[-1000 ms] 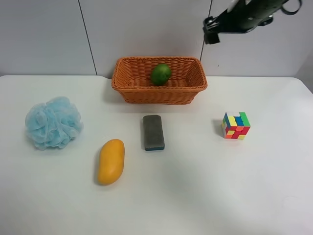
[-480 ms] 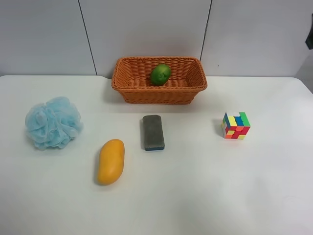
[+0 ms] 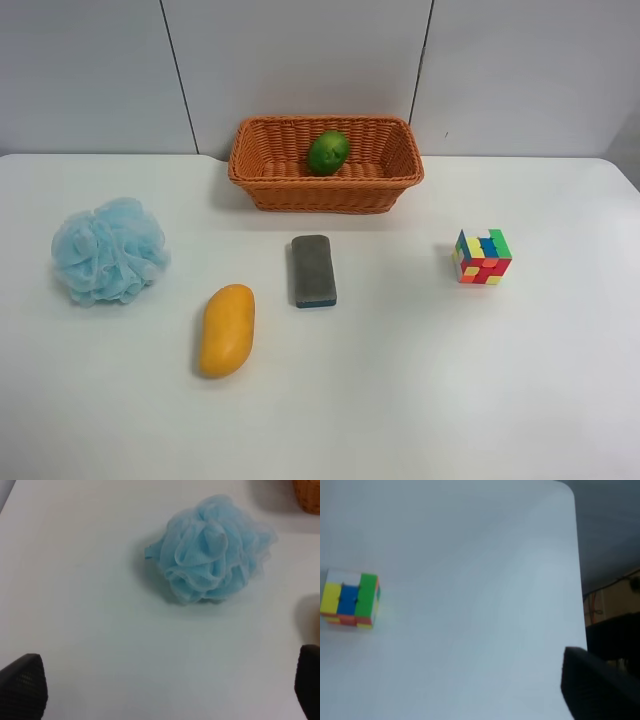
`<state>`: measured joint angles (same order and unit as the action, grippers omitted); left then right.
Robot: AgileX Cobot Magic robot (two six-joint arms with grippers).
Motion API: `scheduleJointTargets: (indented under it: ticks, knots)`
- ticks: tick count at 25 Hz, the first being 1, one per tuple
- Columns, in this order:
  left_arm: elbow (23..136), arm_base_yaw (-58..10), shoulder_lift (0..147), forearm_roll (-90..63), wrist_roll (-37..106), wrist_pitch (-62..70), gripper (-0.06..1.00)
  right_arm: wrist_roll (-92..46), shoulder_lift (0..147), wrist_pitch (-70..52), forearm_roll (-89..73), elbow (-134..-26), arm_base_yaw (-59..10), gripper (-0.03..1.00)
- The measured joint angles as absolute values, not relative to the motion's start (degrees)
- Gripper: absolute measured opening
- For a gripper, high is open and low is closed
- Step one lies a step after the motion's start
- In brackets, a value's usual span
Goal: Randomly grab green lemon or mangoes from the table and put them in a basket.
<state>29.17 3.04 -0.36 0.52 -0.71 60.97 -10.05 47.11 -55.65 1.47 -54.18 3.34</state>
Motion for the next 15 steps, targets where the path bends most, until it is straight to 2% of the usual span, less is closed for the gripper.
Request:
scheduleJointTargets:
  ticks: [6, 15]
  knots:
    - [29.2, 3.0, -0.4, 0.5, -0.7, 61.0, 1.00, -9.7, 27.1, -55.0, 0.8, -41.1, 3.3, 0.99]
    - [29.2, 3.0, -0.4, 0.5, -0.7, 61.0, 1.00, -6.9, 5.8, -61.2, -0.6, -32.7, 3.3, 0.99]
